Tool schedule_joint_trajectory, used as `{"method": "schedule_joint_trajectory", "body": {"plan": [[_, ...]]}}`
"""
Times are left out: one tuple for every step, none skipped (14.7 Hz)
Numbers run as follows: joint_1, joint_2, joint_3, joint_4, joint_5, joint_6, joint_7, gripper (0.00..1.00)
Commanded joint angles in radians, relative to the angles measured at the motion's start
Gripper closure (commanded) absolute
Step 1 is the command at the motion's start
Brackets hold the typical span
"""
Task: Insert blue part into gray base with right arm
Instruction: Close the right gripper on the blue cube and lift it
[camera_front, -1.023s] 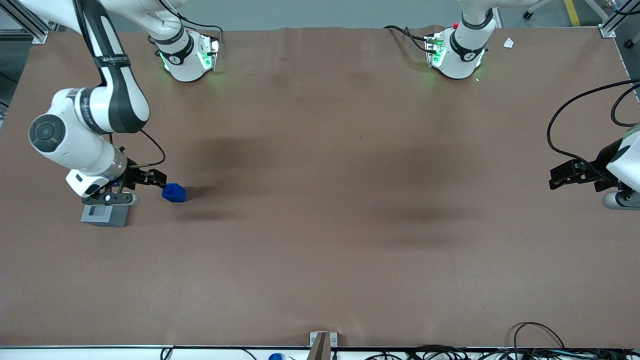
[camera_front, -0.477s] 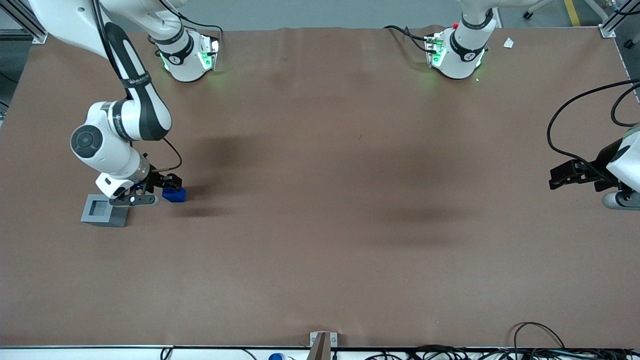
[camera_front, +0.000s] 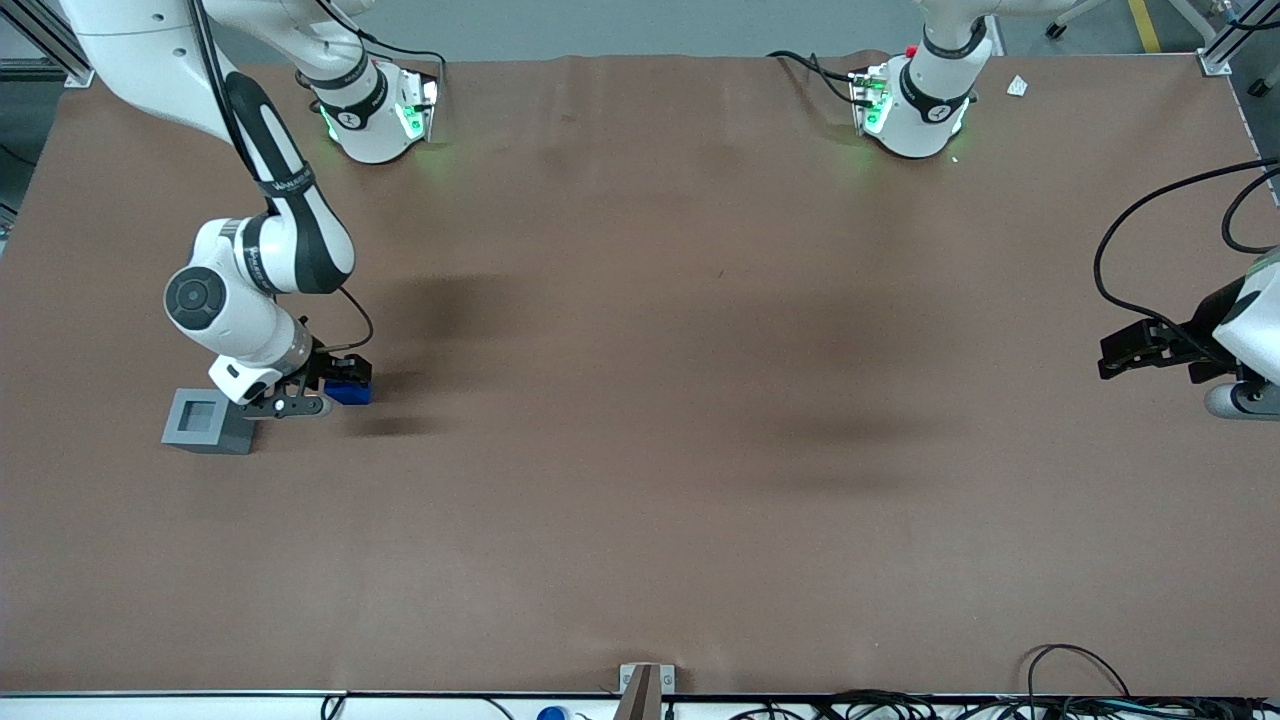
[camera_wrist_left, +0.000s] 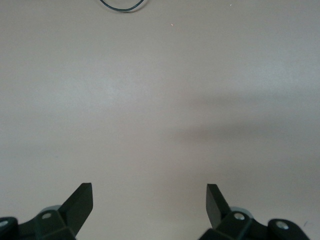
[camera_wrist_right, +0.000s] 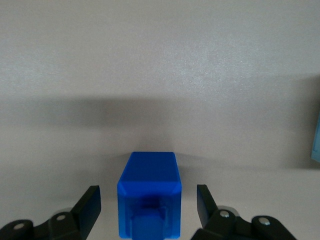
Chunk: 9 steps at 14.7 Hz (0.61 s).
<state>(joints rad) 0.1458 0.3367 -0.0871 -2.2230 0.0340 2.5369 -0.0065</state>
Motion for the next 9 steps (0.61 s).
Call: {"method": "schedule_joint_trajectory", "body": {"plan": [[0.005,0.005,-0.003,-0.017,-0.005,0.033,0.003,0.28],[0.005,0.005,-0.003,-0.017,-0.005,0.031,0.003,0.37],[0.005,0.005,-0.003,-0.017,-0.005,0.031,0.003,0.48],[0.005,0.005,-0.003,-0.017,-0.005,0.030,0.003,0.59],[0.005,0.004,-0.003,-0.017,-0.005,0.023,0.005,0.72],[0.002,0.004,-0.003,-0.017,-0.005,0.020,0.005,0.82],[-0.002,0.001,-0.003,-0.017,-0.005,0.017,0.006,0.89],[-0.006,-0.001,-0.005,-0.014,-0.005,0.007,0.006,0.93],[-0.009,-0.007,-0.006,-0.006,-0.005,-0.010,0.008,0.95]]}}
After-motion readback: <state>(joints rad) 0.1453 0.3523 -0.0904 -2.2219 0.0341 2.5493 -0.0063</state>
